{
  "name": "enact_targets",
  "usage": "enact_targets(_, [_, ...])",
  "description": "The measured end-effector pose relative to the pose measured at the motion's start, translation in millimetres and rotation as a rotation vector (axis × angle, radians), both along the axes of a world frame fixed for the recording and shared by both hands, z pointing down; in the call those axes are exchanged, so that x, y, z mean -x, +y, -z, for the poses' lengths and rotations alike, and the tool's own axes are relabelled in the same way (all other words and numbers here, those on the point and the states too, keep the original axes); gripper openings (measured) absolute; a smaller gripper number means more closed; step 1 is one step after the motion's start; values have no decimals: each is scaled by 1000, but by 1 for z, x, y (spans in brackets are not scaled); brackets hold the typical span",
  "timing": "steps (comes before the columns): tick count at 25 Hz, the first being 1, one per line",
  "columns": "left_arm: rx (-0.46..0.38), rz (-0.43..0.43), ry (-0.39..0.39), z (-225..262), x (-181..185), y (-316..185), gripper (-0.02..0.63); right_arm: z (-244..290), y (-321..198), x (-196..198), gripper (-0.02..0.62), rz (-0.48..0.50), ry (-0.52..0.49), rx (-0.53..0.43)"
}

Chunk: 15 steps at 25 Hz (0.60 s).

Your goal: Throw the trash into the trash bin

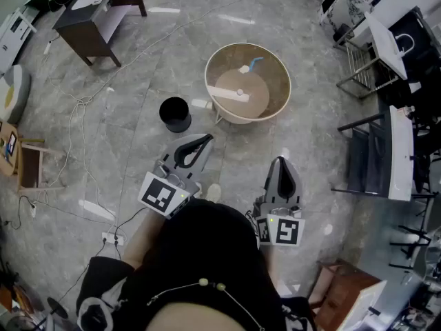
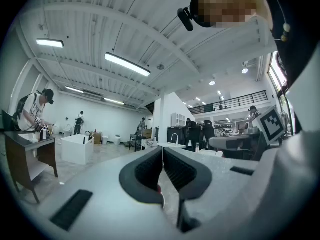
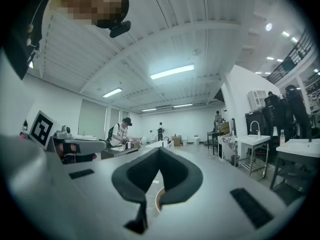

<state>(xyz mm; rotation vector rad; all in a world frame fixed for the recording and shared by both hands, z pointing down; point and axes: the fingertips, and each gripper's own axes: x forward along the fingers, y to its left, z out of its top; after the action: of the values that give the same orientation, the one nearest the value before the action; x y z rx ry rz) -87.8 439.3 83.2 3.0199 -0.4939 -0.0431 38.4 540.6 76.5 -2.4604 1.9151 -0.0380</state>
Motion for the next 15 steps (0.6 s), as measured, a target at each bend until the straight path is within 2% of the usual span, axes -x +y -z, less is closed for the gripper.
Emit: enact_targets(15, [-4, -10, -6, 0, -5, 2, 11, -3, -1, -4, 3, 15, 0, 6])
